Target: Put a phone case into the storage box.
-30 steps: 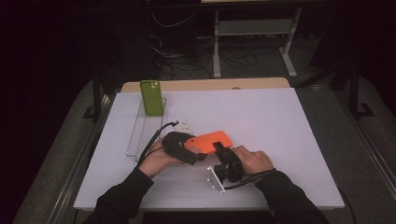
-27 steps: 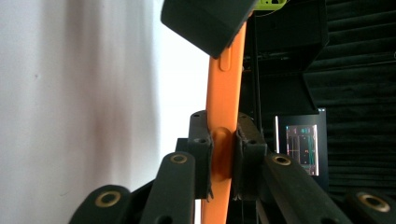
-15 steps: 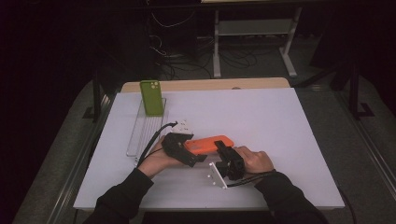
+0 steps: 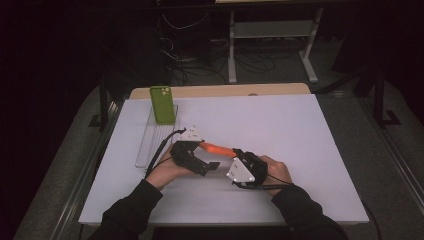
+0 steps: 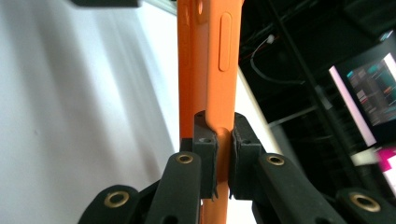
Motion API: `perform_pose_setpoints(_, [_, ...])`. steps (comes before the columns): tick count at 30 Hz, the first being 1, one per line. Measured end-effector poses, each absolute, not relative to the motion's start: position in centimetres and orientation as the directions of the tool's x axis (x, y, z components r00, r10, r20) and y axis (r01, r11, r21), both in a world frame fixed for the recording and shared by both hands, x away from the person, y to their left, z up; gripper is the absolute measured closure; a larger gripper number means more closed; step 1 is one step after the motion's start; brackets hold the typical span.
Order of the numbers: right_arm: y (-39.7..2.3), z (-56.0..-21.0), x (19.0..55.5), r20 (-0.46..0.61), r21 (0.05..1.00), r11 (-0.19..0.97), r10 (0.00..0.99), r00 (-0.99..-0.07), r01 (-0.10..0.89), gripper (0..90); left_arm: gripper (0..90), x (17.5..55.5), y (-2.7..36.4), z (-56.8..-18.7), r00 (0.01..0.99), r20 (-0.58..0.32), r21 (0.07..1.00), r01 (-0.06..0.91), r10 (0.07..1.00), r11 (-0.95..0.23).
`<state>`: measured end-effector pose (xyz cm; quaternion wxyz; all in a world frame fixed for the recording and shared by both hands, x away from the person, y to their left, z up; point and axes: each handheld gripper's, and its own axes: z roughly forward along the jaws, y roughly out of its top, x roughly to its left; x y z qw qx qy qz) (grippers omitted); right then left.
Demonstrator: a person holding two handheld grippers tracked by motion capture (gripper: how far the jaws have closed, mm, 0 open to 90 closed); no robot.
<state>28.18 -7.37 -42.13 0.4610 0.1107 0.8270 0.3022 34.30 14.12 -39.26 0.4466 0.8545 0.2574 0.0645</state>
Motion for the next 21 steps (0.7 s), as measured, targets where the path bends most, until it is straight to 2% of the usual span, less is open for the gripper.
perform_pose_setpoints(7, [-8.6,-41.2,29.3,-0.519,0.738,0.674,0.594,-0.615,0.030,81.9,0.0,34.6,14.6,-39.0,0.855,-0.105,0.814,0.368,0.509,-0.450])
perform_pose_setpoints(9, [-8.7,-41.1,29.5,-0.426,0.790,0.605,0.653,-0.626,0.094,81.9,0.0,34.6,14.7,-39.0,0.850,-0.103,0.819,0.368,0.517,-0.441])
perform_pose_setpoints(14, [-9.5,-40.8,30.3,-0.282,0.841,0.507,0.711,-0.644,0.191,81.9,0.0,34.5,14.7,-38.9,0.842,-0.112,0.825,0.376,0.528,-0.423])
perform_pose_setpoints(21, [-10.3,-40.7,31.0,-0.049,0.882,0.327,0.780,-0.624,0.339,81.9,0.0,34.5,14.6,-38.8,0.831,-0.108,0.823,0.382,0.546,-0.420])
